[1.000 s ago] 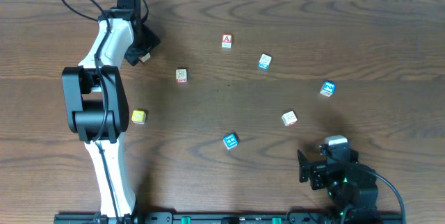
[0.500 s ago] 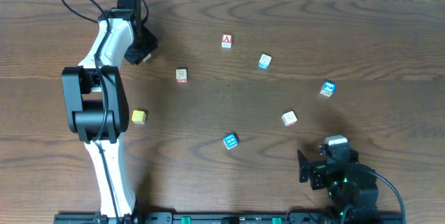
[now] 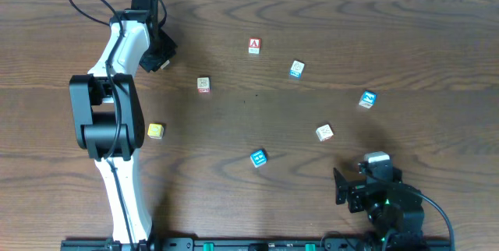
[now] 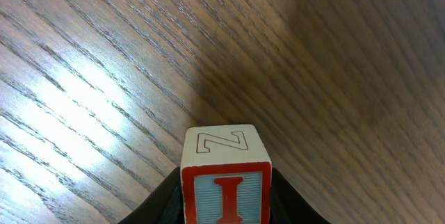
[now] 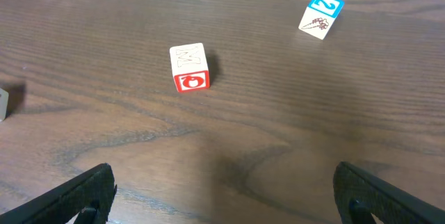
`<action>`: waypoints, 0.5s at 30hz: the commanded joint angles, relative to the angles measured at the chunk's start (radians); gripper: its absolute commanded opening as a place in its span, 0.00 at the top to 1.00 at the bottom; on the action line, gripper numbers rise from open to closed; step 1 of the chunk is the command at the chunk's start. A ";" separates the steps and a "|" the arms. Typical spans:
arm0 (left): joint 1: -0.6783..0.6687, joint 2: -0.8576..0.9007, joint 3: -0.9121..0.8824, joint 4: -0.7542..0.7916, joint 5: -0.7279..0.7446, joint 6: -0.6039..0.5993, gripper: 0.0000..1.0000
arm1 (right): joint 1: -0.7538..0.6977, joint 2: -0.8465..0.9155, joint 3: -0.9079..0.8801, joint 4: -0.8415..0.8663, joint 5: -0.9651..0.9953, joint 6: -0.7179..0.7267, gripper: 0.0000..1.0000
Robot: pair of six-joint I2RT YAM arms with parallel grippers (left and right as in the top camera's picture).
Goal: Spell out Ai2
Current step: 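Close the left gripper on the I block and lift it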
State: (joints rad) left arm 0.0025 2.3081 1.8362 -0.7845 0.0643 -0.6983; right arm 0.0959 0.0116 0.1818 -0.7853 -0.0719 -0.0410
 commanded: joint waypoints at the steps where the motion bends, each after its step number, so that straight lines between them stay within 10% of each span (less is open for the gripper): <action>1: 0.001 0.009 0.017 -0.005 -0.004 0.043 0.70 | -0.006 -0.006 -0.009 0.001 -0.004 -0.001 0.01; 15: -0.056 -0.051 0.020 -0.047 -0.031 0.200 0.94 | -0.006 -0.006 -0.009 0.001 -0.004 -0.001 0.01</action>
State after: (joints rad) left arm -0.0196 2.3058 1.8408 -0.8192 0.0521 -0.5583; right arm 0.0959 0.0116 0.1818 -0.7853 -0.0719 -0.0410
